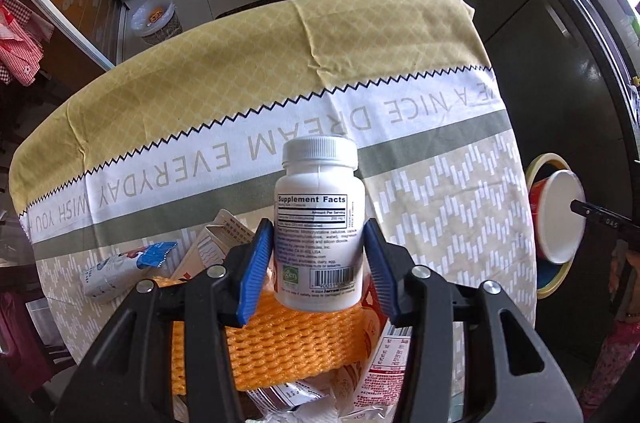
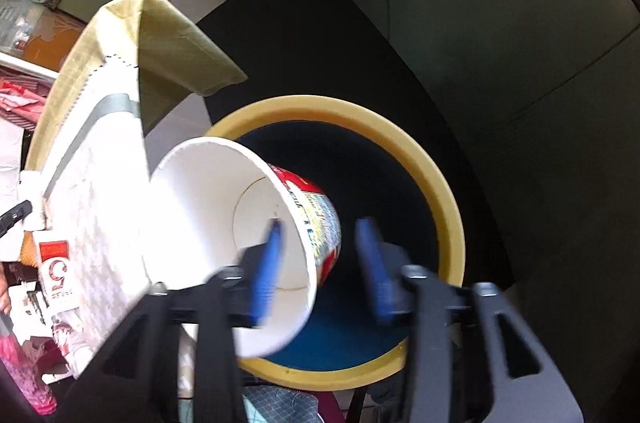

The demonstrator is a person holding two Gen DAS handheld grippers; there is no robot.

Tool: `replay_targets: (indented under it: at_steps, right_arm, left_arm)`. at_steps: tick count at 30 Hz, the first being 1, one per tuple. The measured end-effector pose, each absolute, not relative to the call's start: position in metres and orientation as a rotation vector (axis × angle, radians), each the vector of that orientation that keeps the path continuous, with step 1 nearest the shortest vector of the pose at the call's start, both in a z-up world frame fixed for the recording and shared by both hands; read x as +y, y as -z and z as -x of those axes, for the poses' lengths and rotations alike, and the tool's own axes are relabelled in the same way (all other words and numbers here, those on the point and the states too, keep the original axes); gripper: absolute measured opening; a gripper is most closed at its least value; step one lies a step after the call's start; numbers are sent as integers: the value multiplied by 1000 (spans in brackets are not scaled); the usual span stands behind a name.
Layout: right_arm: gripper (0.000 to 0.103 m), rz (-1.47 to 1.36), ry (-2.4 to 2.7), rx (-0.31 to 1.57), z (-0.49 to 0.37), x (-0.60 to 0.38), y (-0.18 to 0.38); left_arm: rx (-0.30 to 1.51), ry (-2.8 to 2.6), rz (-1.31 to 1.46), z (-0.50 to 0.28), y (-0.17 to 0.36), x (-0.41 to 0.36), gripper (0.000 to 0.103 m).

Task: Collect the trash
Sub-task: 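Drop the noodle cup into the bin with the right tool while the left tool drops the bottle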

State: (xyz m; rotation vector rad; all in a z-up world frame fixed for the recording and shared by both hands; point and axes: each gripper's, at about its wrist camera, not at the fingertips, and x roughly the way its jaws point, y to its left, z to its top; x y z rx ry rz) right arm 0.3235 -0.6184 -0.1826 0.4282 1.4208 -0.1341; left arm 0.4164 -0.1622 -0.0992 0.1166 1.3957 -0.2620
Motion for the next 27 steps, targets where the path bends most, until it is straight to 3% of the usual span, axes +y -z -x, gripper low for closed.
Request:
replay_targets:
  at_steps: [2, 13, 27]
  right_arm:
    - [60, -405, 163, 1418, -319, -624, 187]
    - [60, -504, 45, 1218, -249, -640, 124]
    - [60, -530, 44, 1203, -165, -667, 114]
  left_arm:
    - [1379, 269, -125, -414, 88, -166, 45]
    - [1303, 492, -234, -362, 47, -264, 45]
    - [1314, 777, -413, -295, 92, -464, 45]
